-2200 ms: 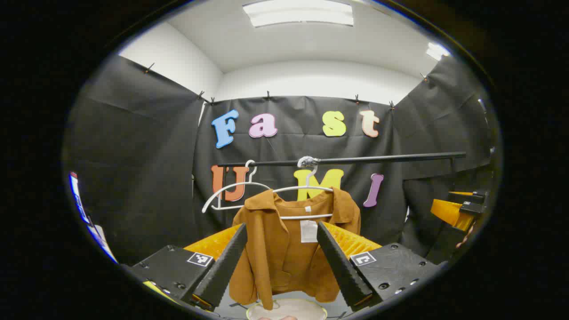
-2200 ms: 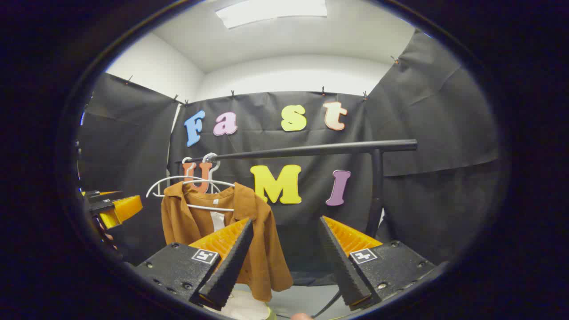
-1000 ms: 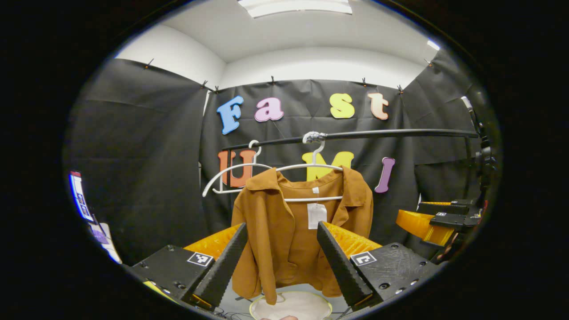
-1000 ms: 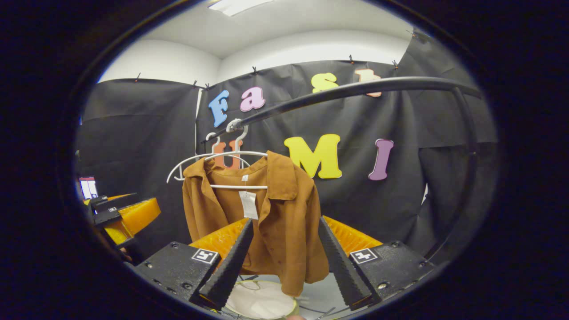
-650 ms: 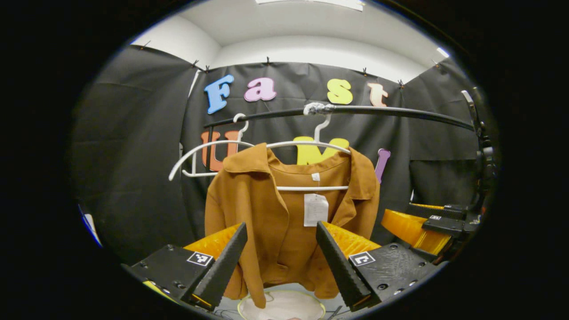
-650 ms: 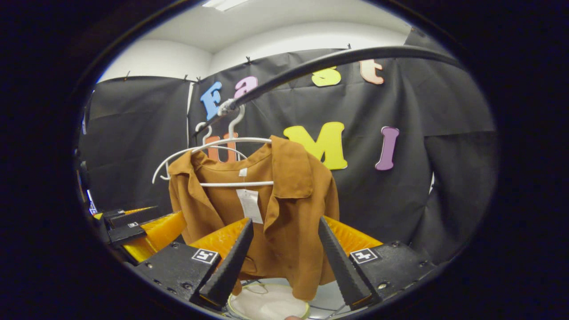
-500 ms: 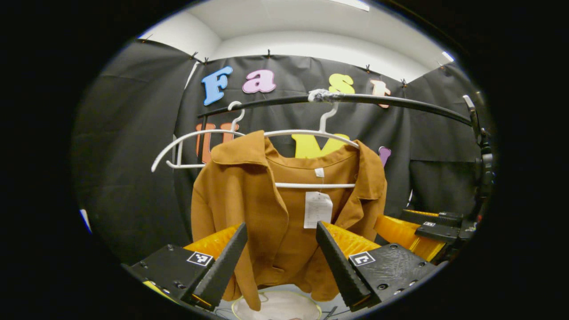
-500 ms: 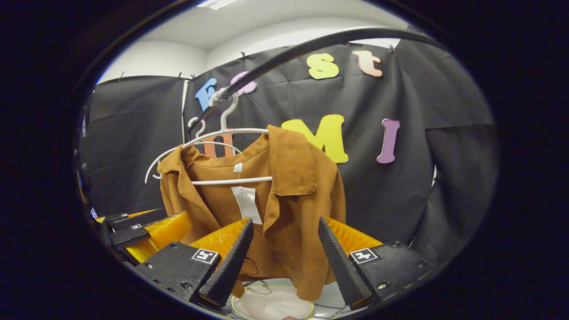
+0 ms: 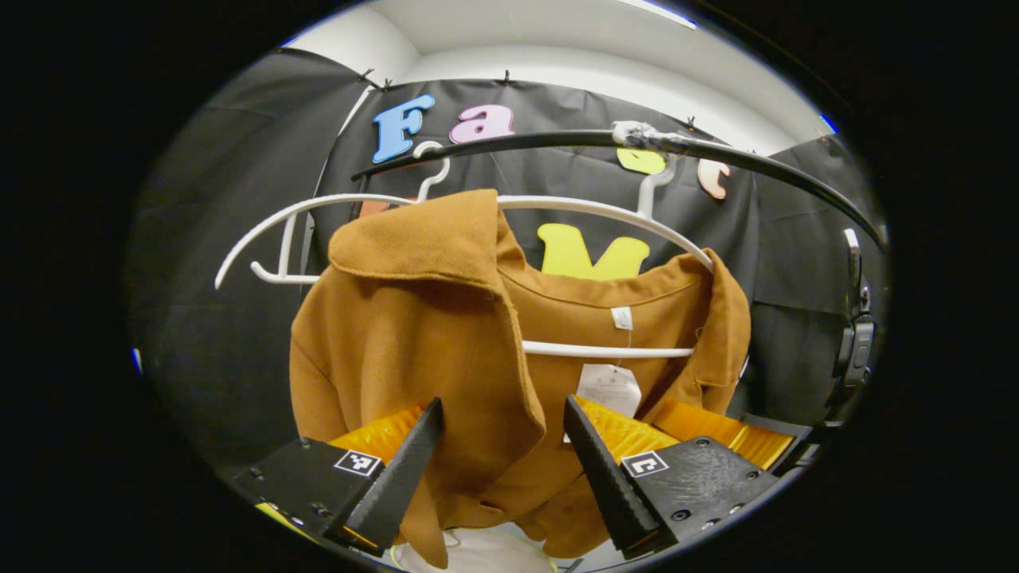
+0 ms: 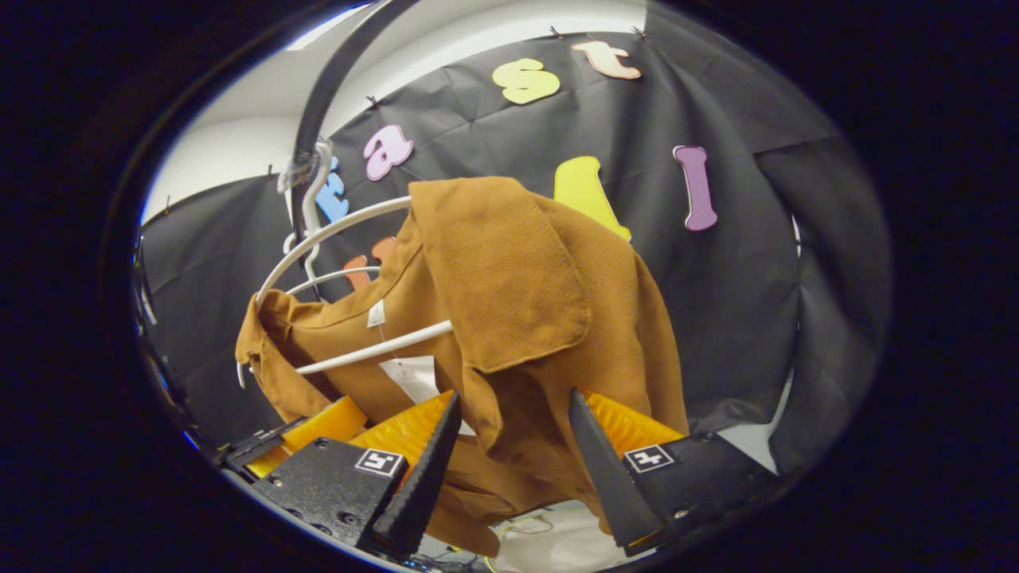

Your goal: Grasp the clothes on the hanger with both hands and then place them into the laundry hamper below.

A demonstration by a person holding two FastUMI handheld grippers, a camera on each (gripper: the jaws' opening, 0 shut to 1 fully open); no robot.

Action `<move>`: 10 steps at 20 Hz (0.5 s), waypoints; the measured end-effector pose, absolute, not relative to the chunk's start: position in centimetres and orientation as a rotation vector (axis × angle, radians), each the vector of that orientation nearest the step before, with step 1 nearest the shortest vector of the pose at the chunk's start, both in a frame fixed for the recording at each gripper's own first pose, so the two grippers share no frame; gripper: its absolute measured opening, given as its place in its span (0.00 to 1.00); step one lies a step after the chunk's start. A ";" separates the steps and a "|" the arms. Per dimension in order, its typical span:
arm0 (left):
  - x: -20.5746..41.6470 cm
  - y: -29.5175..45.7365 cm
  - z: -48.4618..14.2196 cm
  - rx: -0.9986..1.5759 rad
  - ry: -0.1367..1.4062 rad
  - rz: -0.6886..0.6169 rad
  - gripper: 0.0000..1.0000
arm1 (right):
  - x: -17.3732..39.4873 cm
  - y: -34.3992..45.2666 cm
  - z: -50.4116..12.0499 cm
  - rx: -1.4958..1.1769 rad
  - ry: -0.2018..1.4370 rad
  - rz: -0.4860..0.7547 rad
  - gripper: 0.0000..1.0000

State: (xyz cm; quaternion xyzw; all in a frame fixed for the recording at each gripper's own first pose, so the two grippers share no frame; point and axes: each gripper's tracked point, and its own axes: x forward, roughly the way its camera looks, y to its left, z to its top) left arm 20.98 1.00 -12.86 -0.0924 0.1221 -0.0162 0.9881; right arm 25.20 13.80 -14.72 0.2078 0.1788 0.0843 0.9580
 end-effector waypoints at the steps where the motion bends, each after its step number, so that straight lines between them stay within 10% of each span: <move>1: 21.7 1.1 -13.0 -0.193 0.247 -0.026 1.00 | 25.7 14.1 -14.8 0.445 0.368 0.176 0.86; 4: 23.2 1.3 -13.4 -0.219 0.239 0.000 0.94 | 26.2 14.0 -14.5 0.526 0.366 0.182 0.85; 10: 24.2 3.0 -13.9 -0.258 0.266 0.055 0.30 | 27.3 13.9 -14.5 0.655 0.355 0.195 0.60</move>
